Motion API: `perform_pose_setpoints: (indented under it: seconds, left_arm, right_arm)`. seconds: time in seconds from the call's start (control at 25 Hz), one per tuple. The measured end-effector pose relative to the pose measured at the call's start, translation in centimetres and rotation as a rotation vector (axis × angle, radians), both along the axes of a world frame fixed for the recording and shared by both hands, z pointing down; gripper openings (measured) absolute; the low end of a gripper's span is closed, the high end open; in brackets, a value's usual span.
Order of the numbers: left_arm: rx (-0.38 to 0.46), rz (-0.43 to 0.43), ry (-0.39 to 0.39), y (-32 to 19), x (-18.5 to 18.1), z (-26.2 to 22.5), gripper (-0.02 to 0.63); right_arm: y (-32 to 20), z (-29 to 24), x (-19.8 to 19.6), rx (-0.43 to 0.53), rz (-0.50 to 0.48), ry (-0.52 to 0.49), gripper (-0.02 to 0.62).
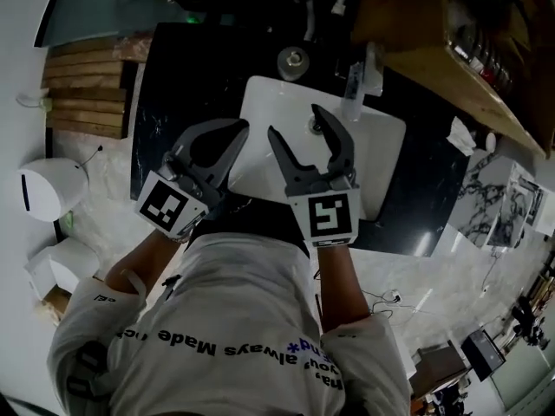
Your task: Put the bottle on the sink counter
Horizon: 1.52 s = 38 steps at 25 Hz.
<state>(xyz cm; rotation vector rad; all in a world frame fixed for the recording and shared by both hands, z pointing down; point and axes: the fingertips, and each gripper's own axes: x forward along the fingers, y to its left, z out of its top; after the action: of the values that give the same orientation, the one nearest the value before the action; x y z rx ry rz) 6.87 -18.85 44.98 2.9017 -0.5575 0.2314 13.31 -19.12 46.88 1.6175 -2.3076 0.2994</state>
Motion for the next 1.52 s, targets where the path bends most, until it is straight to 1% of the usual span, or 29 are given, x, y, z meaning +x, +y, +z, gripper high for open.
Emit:
perform_pose_setpoints:
  seconds: [0.08, 0.12, 0.2, 0.32, 0.48, 0.6, 0.76, 0.88, 1.0, 1.24, 1.4, 1.52]
  left_arm:
    - [0.019, 0.007, 0.02, 1.2, -0.2, -2.0, 0.003]
    - [0.025, 0.008, 0.034, 1.8, -0.3, -3.2, 0.003]
    - [0.035, 0.008, 0.062, 3.0, -0.1, -5.7, 0.003]
    - [0.079, 0.025, 0.079, 4.8, 0.0, -9.0, 0.003]
    - [0.109, 0.054, 0.103, 7.2, -0.2, -12.0, 0.003]
    - [0.111, 0.075, 0.123, 8.5, -0.3, -13.4, 0.003]
    - [0.135, 0.105, 0.16, 9.8, -0.2, -14.9, 0.002]
    - [0.139, 0.127, 0.157, 11.0, -0.4, -15.8, 0.003]
    - [0.141, 0.141, 0.152, 11.5, -0.4, -16.4, 0.002]
    - [0.141, 0.148, 0.161, 12.0, -0.2, -17.3, 0.003]
    - [0.142, 0.153, 0.153, 12.0, -0.3, -17.5, 0.002]
    - [0.145, 0.153, 0.15, 12.0, -0.4, -17.6, 0.003]
  right_arm:
    - [1.4, -2.5, -0.4, 0.015, -0.042, 0.018, 0.256]
    - [2.1, -3.8, -0.6, 0.02, -0.057, 0.01, 0.234]
    - [3.4, -6.3, -0.8, 0.042, -0.07, -0.029, 0.179]
    - [5.3, -10.1, -1.2, 0.098, -0.081, -0.074, 0.115]
    - [8.1, -14.5, -2.3, 0.144, -0.095, -0.103, 0.057]
    - [9.7, -16.6, -3.2, 0.157, -0.116, -0.132, 0.04]
    - [11.3, -18.4, -3.9, 0.184, -0.125, -0.125, 0.021]
    - [12.4, -19.3, -4.2, 0.197, -0.121, -0.116, 0.008]
    - [12.9, -20.0, -4.4, 0.211, -0.124, -0.107, 0.008]
    - [13.2, -20.4, -5.0, 0.202, -0.134, -0.081, 0.006]
    - [13.2, -20.9, -5.1, 0.216, -0.135, -0.071, 0.006]
    - [13.1, -20.8, -5.0, 0.209, -0.132, -0.059, 0.006]
